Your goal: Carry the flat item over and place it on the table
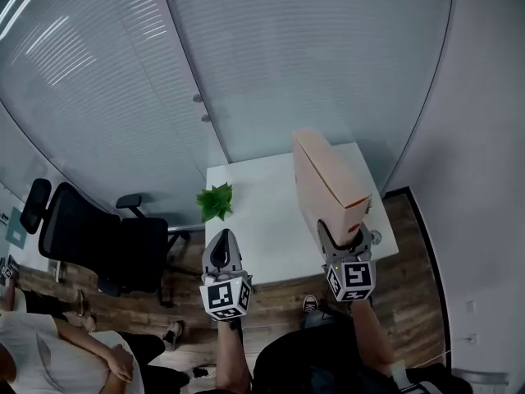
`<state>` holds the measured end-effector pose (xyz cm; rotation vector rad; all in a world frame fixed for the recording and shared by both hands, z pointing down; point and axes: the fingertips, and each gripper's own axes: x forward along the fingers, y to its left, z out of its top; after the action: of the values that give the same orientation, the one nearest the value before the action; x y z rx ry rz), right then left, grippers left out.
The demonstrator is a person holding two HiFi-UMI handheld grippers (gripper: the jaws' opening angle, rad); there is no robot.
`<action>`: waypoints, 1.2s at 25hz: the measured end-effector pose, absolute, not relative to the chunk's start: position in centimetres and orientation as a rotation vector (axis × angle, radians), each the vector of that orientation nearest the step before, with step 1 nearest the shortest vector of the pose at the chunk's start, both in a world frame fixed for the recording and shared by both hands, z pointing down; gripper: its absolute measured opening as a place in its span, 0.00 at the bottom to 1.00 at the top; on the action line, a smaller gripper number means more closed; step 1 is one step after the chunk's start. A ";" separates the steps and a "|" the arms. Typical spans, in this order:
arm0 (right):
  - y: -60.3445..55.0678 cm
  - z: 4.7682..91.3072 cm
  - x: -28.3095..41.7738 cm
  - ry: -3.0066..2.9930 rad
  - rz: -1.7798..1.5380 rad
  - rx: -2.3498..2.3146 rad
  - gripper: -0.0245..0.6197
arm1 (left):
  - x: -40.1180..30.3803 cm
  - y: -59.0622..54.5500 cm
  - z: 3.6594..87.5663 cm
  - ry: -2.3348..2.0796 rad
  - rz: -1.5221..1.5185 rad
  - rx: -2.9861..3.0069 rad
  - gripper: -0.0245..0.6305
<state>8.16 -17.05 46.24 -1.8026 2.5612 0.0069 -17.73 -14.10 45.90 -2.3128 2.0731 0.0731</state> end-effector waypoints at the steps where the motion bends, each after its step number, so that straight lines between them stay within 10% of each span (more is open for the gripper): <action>1: -18.4 46.1 8.2 2.576 0.005 -1.784 0.52 | -17.6 -15.3 45.8 2.090 0.067 -2.304 0.04; 30: -28.0 46.5 7.4 2.455 -0.283 -1.690 0.52 | -18.5 -24.6 45.3 2.059 0.048 -2.329 0.04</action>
<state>7.42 -28.04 46.52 -1.6904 2.4548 -0.2825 -18.46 -24.64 45.31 -2.3291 2.0589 0.0484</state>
